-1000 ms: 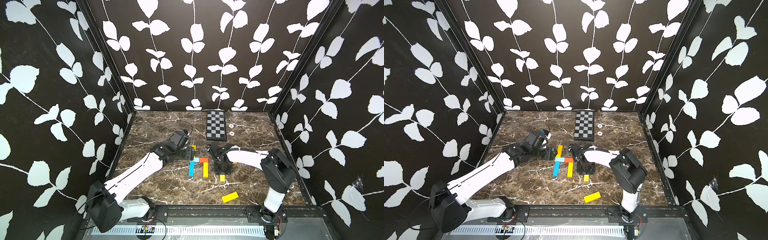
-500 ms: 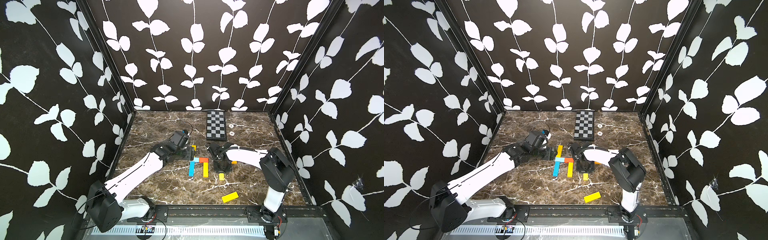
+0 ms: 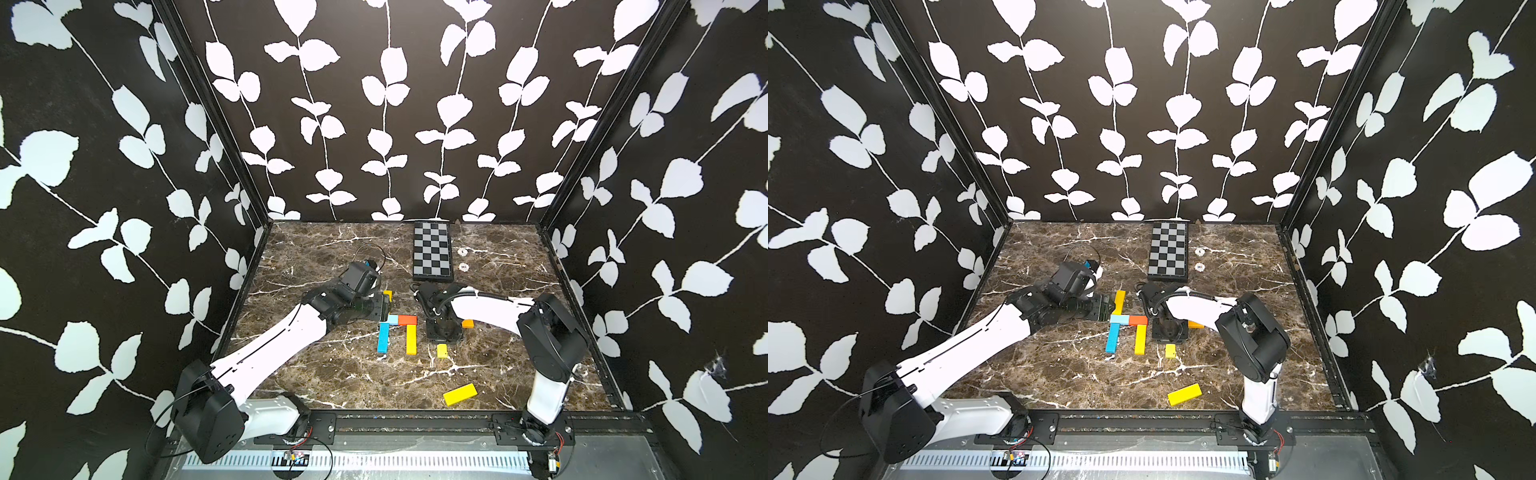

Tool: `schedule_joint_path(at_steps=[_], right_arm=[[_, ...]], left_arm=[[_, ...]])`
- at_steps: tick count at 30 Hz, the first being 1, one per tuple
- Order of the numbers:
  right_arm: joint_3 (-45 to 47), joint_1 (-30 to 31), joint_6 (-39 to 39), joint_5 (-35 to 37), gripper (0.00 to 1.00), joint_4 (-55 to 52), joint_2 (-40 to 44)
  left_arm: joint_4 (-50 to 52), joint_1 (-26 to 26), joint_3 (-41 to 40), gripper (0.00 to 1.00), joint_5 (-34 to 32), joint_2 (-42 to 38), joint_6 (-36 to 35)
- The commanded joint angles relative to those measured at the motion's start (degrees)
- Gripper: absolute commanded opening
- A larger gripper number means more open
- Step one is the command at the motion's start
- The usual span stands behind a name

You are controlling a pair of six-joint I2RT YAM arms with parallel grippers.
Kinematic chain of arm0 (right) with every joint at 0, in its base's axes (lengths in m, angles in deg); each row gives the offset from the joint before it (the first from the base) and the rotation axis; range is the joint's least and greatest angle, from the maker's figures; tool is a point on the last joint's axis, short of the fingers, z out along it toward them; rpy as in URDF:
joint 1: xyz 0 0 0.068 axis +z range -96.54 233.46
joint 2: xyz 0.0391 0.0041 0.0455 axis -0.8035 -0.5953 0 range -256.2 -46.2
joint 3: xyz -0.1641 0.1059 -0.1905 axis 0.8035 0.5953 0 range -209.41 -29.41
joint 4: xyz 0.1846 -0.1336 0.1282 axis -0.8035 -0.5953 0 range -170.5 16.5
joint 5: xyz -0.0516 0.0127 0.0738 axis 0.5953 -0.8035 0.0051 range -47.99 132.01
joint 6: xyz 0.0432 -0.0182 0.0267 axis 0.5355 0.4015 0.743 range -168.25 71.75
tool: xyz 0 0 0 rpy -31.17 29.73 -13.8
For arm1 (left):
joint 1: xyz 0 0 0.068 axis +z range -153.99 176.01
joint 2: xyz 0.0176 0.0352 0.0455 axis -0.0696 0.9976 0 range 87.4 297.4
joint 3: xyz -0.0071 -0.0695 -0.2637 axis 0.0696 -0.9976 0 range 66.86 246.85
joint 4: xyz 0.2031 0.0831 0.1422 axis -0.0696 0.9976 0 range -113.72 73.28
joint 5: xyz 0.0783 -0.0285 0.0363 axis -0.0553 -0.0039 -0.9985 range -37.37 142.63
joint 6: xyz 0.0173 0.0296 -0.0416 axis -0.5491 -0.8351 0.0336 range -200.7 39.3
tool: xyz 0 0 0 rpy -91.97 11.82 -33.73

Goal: Assemble the letter h with building blocks
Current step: Assemble the building block at the center of the board.

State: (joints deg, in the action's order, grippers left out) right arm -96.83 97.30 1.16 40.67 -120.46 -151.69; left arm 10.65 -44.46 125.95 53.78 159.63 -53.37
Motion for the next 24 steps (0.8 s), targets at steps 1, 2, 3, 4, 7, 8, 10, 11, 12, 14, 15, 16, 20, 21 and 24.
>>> schedule_joint_path(at_steps=[1, 2, 3, 4, 7, 8, 10, 11, 12, 14, 15, 16, 20, 21, 24], right_arm=[[-0.36, -0.48, 1.05, 1.02, 0.27, 0.02, -0.86], [-0.29, -0.5, 1.04, 1.0, 0.27, 0.13, -0.85], [-0.26, -0.51, 0.98, 1.0, 0.27, 0.23, -0.86], [-0.3, -0.5, 0.98, 1.0, 0.27, 0.42, -0.81], [-0.74, -0.58, 0.65, 1.04, 0.27, 0.36, -1.16], [-0.87, -0.59, 0.52, 1.18, 0.27, 0.22, -1.2], [-1.04, -0.66, 0.51, 1.45, 0.28, 0.16, -1.31], [-1.0, -0.74, 0.51, 1.6, 0.27, 0.04, -1.39], [-0.96, -0.81, 0.51, 1.61, 0.28, 0.11, -1.4], [-0.8, -0.84, 0.57, 1.56, 0.27, 0.3, -1.34], [-0.82, -0.94, 0.54, 1.46, 0.27, 0.46, -1.38], [-0.85, -0.94, 0.51, 1.44, 0.27, 0.7, -1.31], [-1.15, -0.9, 0.34, 1.36, 0.27, 0.84, -1.29], [-1.27, -0.94, 0.34, 1.43, 0.27, 0.81, -1.33], [-1.58, -0.96, 0.29, 1.84, 0.27, 0.38, -1.4]], left_arm=[[-0.02, -0.05, -0.73, 0.67, 0.87, 0.26, -0.7], [-0.07, -0.05, -0.71, 0.67, 1.03, 0.48, -0.7], [-0.1, -0.05, -0.76, 0.67, 1.05, 0.56, -0.61], [-0.16, -0.05, -0.95, 0.67, 1.19, 0.59, -0.49], [-0.46, -0.05, -1.08, 0.67, 1.32, 0.47, -0.45], [-0.46, -0.05, -0.99, 0.67, 1.31, 0.46, -0.47], [-0.38, -0.05, -0.91, 0.67, 1.37, 0.61, -0.51], [-0.37, -0.05, -0.84, 0.67, 1.33, 0.56, -0.44], [-0.42, -0.05, -0.86, 0.67, 1.38, 0.59, -0.48], [-0.37, -0.05, -1.06, 0.67, 1.41, 0.59, -0.47], [-0.45, -0.05, -1.08, 0.67, 1.4, 0.56, -0.45], [-0.53, -0.05, -1.23, 0.67, 1.54, 0.6, -0.43], [-0.81, -0.05, -1.61, 0.67, 1.68, 0.58, -0.21], [-0.8, -0.05, -1.69, 0.67, 1.75, 0.6, -0.26], [-0.92, -0.05, -1.74, 0.67, 1.92, 0.61, -0.19]])
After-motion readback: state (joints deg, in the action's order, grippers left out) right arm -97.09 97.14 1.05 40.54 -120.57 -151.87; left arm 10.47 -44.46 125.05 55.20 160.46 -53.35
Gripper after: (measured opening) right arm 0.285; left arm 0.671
